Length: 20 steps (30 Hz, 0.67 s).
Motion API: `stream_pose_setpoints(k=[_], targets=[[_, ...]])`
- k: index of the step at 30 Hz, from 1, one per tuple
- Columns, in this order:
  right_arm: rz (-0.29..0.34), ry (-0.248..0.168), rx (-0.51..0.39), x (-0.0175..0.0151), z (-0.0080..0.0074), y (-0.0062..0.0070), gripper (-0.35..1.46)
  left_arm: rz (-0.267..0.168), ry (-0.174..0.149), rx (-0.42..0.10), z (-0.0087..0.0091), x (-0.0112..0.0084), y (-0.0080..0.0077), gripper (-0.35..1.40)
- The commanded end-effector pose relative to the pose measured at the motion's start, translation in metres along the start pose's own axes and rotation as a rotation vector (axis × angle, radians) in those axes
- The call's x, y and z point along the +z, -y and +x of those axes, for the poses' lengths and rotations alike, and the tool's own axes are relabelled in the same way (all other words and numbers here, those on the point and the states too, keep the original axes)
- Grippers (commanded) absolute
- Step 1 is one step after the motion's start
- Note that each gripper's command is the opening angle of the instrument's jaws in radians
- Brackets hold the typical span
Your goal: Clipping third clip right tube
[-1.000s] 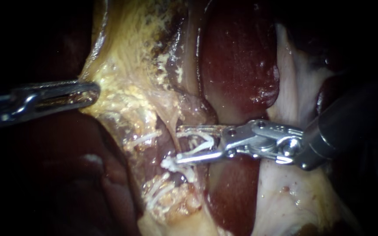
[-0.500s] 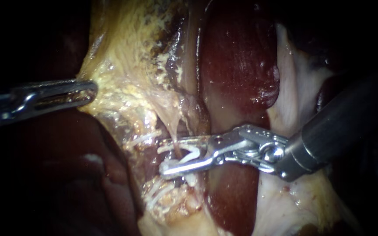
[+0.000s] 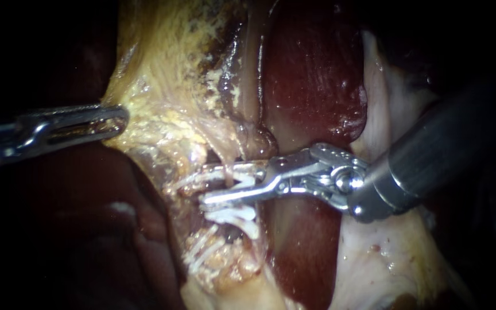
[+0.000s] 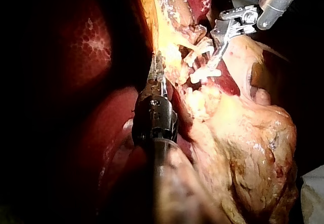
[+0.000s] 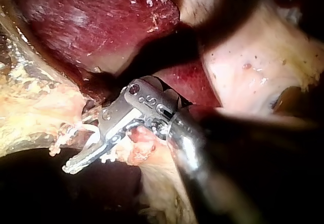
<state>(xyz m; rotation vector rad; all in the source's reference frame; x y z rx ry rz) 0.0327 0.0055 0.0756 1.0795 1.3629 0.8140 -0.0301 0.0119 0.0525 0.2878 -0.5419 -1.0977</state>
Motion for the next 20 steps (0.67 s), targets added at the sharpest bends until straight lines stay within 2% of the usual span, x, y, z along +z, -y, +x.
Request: stream_pose_setpoints(k=[1,2,5,7,20], targets=[[-0.001,-0.004,0.033,-0.0001,0.0000,0.0002,-0.27,-0.001,0.000,0.000,0.0000,0.0000,0.0000,-0.35],[-0.008,0.002,0.045,-0.0002,0.0000,0.0002,-0.35,-0.001,0.000,0.000,0.0000,0.0000,0.0000,-0.35],[-0.076,0.022,0.065,-0.0006,0.0000,0.0002,-0.35,-0.001,0.000,0.000,0.0000,0.0000,0.0000,-0.35],[-0.095,0.029,0.069,-0.0008,-0.0001,0.0002,-0.35,-0.001,0.000,0.000,0.0000,0.0000,0.0000,-0.35],[-0.092,0.033,0.068,-0.0007,-0.0004,0.0001,-0.35,0.001,0.000,0.000,0.0000,0.0001,0.0000,-0.35]])
